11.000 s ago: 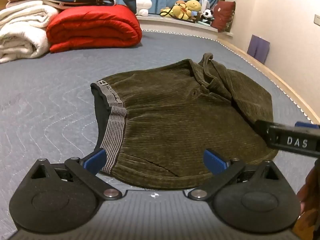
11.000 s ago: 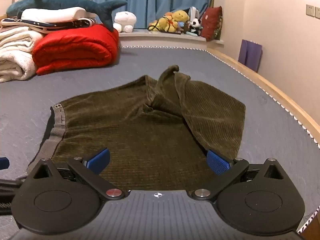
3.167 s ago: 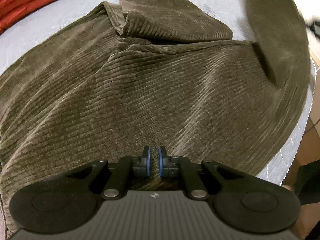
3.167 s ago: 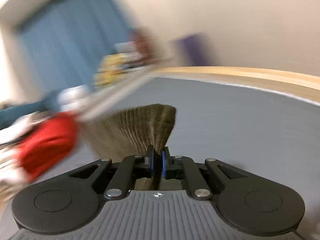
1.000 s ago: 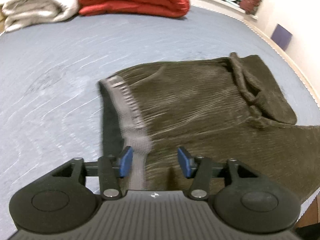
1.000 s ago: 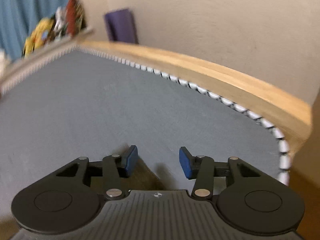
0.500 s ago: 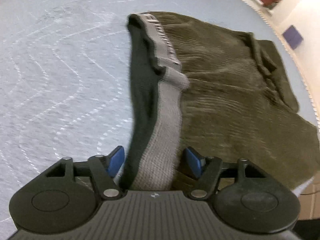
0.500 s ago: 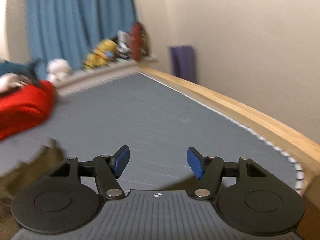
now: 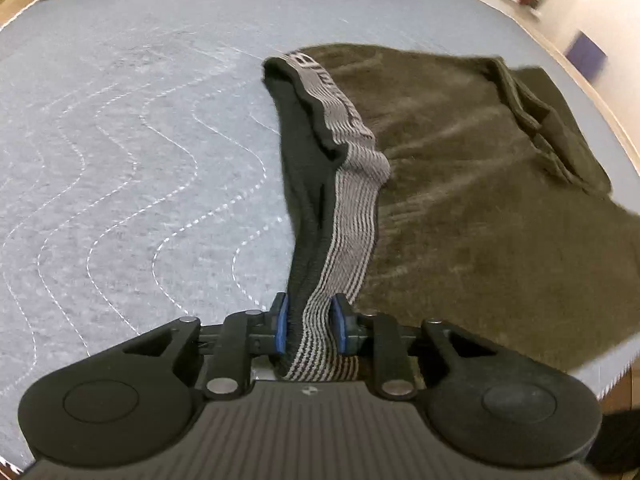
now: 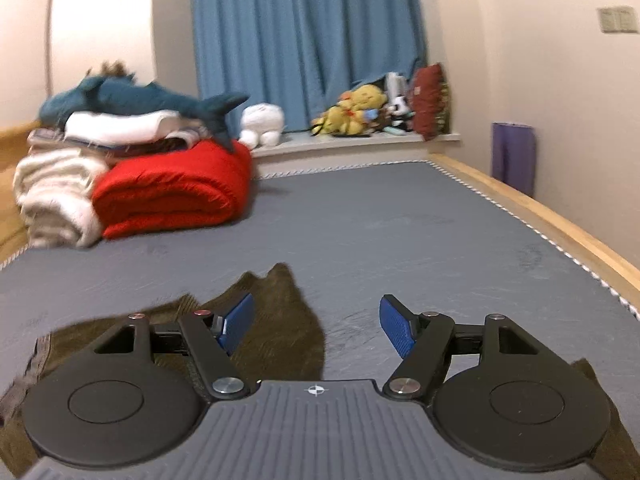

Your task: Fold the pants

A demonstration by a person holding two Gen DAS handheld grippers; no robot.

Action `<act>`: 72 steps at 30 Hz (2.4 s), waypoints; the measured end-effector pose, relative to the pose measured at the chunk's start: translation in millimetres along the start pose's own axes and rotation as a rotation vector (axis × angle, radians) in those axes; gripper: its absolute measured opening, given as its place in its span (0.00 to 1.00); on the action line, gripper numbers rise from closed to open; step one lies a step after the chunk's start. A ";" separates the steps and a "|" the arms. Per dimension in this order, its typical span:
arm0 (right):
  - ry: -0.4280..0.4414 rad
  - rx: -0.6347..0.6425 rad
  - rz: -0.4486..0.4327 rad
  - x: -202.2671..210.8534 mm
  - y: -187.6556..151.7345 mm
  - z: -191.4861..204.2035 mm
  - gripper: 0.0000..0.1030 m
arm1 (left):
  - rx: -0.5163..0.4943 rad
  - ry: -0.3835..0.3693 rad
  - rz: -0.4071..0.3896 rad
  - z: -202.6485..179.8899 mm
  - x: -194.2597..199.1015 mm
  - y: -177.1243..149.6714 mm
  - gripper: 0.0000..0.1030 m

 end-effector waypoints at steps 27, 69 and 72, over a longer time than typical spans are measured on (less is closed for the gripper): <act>0.022 0.204 0.072 -18.6 -37.4 46.0 0.77 | -0.194 0.063 -0.182 -91.2 -50.1 124.8 0.24; -0.080 -0.323 0.422 -208.1 -106.5 11.6 0.66 | -0.118 -0.142 -0.284 -326.6 -24.2 165.7 0.46; -0.080 -0.279 0.450 -217.8 -118.1 18.4 0.67 | -0.122 -0.151 -0.271 -326.1 -28.8 164.8 0.46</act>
Point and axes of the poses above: each gripper's, at about its wrist camera, not at the fingertips, and x roughly against the way its jaws point, z to its left, y to its top, the point moved 10 cm from there along -x, roughly the way its jaws point, and after that the axes turned 4 degrees about -y, right-handed, at the moved point
